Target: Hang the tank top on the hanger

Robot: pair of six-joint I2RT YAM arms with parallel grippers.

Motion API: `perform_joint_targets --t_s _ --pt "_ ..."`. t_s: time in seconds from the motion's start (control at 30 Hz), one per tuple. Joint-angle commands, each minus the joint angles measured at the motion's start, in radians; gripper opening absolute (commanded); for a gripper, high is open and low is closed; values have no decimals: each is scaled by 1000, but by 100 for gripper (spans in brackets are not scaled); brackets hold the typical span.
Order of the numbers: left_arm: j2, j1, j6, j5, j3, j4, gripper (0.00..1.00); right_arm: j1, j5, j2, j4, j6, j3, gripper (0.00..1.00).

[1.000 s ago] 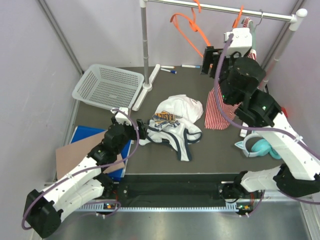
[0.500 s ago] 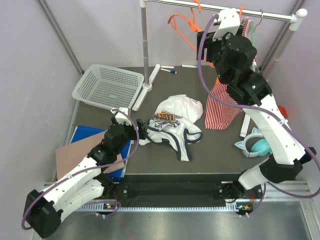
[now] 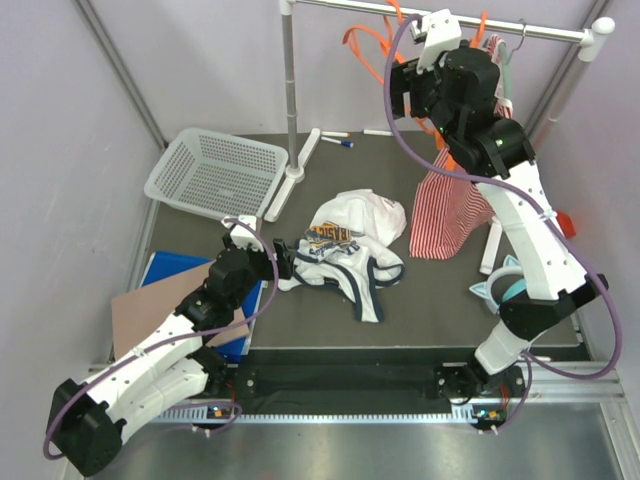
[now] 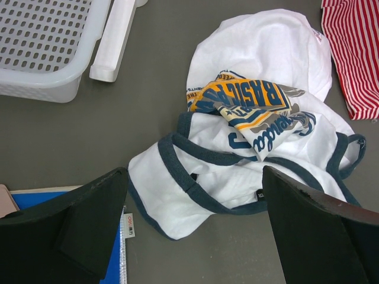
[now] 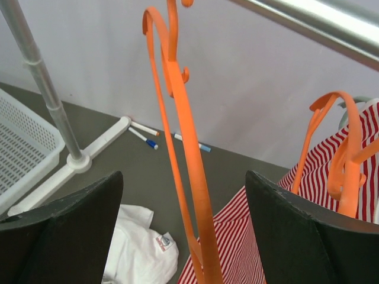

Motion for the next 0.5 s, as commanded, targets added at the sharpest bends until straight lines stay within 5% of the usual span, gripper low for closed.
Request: perform_joint_targets --t_s 0.0,0.3,0.47 --pt "-7 3 3 3 -6 30 99 -13 -6 -1 -27 7 29 84" --pt "-8 3 3 2 -8 33 99 -14 -49 -56 -48 38 -86 73" --pt "-7 3 3 5 -9 33 99 -13 -103 -125 -25 61 -162 42"
